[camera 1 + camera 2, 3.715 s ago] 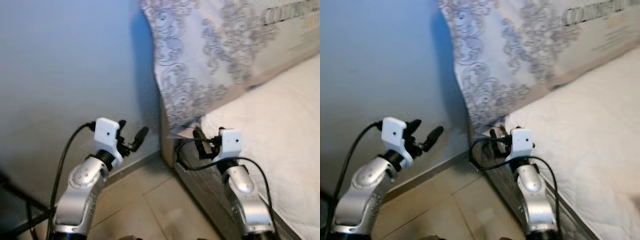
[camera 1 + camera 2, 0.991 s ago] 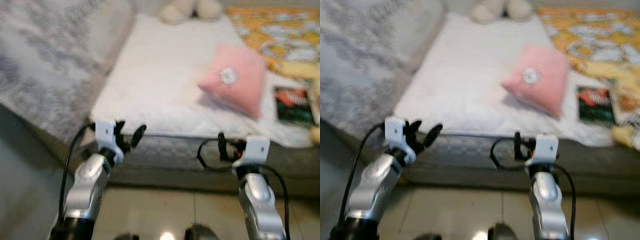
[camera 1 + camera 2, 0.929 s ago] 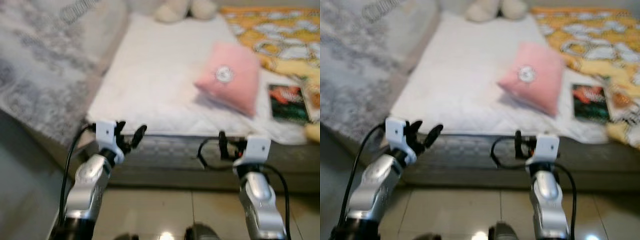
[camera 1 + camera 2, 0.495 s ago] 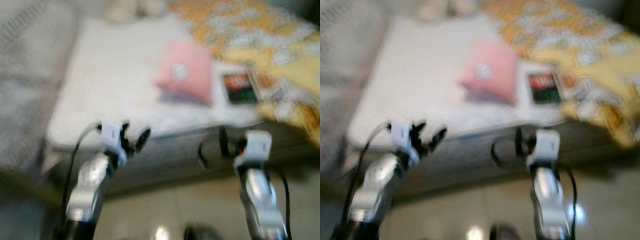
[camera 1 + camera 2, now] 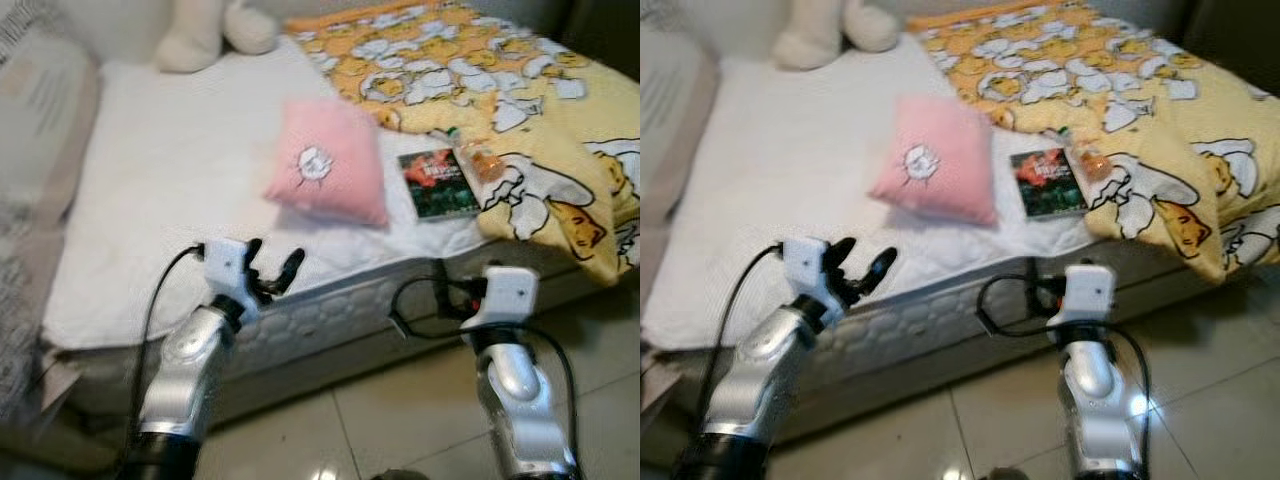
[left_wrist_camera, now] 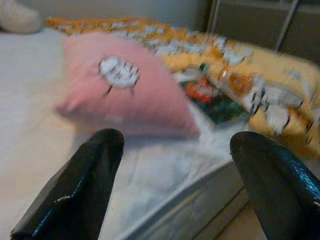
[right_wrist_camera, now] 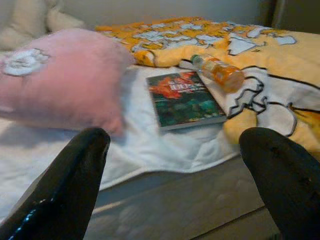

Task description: Clean up the room

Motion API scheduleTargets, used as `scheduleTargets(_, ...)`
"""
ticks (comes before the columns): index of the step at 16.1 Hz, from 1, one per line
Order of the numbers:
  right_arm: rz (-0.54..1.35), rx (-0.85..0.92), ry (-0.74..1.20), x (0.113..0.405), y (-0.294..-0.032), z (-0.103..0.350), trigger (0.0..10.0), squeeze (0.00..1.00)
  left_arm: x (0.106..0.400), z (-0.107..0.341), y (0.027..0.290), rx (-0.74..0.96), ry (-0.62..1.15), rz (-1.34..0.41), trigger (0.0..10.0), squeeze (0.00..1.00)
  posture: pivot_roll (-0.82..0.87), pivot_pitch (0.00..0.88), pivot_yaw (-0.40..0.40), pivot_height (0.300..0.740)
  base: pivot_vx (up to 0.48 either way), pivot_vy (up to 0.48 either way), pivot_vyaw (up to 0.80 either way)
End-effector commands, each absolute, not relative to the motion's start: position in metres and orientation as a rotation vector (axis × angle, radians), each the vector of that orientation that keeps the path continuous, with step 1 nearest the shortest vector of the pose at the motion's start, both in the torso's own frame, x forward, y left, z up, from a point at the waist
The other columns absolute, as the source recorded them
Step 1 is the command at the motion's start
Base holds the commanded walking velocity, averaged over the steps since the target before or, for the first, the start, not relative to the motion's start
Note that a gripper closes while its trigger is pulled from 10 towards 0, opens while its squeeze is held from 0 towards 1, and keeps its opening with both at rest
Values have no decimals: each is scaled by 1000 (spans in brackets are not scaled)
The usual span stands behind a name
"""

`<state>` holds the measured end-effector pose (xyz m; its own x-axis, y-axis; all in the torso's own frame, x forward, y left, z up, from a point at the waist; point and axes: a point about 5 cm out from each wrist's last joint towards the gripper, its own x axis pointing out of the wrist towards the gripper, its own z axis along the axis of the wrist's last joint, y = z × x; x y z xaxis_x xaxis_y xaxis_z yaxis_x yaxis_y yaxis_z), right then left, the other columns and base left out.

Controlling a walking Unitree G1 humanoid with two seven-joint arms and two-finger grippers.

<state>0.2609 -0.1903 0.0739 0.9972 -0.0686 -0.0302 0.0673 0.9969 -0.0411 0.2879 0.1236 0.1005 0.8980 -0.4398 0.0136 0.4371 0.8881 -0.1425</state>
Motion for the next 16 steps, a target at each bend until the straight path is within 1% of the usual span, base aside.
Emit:
scheduleTargets(1, -53, -33, 30, 266, -183, 76, 10000, 0, 287, 102, 135, -119, 6, -420, 10000, 0, -92, 0, 91, 740, 266, 401, 0)
scheduleTargets(3, -71, -52, 13, 269, -184, 81, 10000, 0, 288, 107, 133, -118, -16, -417, 10000, 0, -90, 0, 90, 740, 133, 411, 0)
scheduleTargets(4, -98, -59, -39, 273, -185, 95, 10000, 0, 289, 111, 135, -116, -32, -394, 10000, 0, -85, 0, 92, 740, 0, 431, 0)
scheduleTargets(6, -128, -39, -130, 280, -187, 121, 10000, 0, 297, 123, 144, -62, -76, -284, 10000, 0, -92, 0, 94, 740, 0, 377, 0)
scheduleTargets(7, -146, -37, -106, 282, -190, 117, 10000, 0, 302, 124, 147, -74, -52, -235, 10000, 376, -92, 0, 94, 740, 0, 0, 0)
scheduleTargets(8, -179, 20, -75, 280, -196, 109, 10000, 1000, 305, 126, 149, -114, -48, -212, 10000, 1000, -93, 0, 94, 740, 0, 0, 0)
scheduleTargets(10, -221, 92, -33, 272, -205, 96, 10000, 1000, 307, 123, 154, -146, -16, -174, 10000, 1000, -95, 0, 98, 740, 0, 0, 0)
scheduleTargets(12, -208, 82, -29, 268, -203, 94, 10000, 1000, 306, 113, 156, -159, 29, -150, 10000, 1000, -99, 0, 99, 740, 0, 0, 0)
scheduleTargets(16, -168, 78, -21, 267, -198, 92, 10000, 1000, 304, 109, 148, -137, 51, -183, 10000, 1000, -103, 0, 100, 740, 0, 0, 0)
